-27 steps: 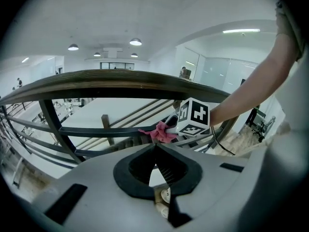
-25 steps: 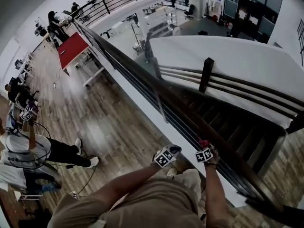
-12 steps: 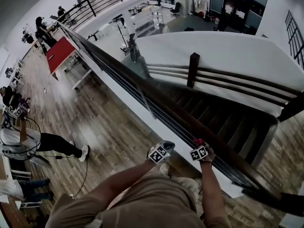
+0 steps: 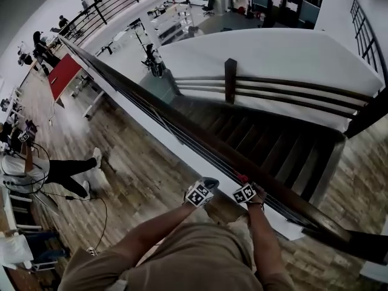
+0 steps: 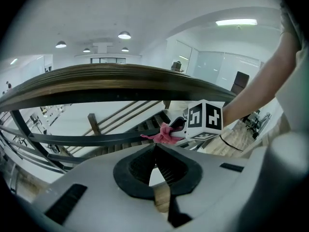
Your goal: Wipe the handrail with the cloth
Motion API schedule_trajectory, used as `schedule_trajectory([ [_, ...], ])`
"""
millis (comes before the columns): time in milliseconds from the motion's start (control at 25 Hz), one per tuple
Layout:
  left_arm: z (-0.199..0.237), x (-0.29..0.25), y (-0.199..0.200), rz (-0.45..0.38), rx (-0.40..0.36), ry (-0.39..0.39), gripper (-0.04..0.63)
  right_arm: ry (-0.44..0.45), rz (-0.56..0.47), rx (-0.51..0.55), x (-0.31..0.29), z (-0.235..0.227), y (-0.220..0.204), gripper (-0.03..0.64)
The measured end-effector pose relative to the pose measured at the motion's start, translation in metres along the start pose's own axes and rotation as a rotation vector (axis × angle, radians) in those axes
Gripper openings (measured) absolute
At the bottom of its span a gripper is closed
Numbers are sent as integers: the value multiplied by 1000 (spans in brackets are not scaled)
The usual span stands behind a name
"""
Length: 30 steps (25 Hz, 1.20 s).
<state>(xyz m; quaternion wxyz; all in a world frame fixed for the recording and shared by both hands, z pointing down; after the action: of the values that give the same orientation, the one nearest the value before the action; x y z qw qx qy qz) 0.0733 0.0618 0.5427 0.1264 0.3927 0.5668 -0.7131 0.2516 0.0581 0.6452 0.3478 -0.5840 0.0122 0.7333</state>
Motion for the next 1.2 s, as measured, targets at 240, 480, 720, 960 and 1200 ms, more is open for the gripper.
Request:
schedule_trajectory([
  [240,-58,-35,35,2,-28,-19,18,-5,-22,-13,14,-29,-57,61],
  [480,-106,-56,50,1,-12,-7,18,-11,-34,-35,28,-53,-120,61],
  [720,-144,-81,53,16,-1,-15,18,-35,-47,-70,38,-79,-167,61],
  [960,-193,-107,66,26,-29,-73,18,-76,-46,-123,52,-103,-231,61],
  [1200,-229,-134,85,40,-85,-130,18,-122,-23,-181,68,-134,-290,61],
])
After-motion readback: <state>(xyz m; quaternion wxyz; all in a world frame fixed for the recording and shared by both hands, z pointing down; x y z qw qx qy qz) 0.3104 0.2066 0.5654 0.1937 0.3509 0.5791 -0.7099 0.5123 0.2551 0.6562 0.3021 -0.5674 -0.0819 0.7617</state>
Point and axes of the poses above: the fingertips, and each gripper's own axes: x backward along the fingers, z to its left, y out of its top, the point moved 4 cm from there along x, backward along the fingers, and after that the axes turned 8 degrees about -x, right-handed, at the moved point
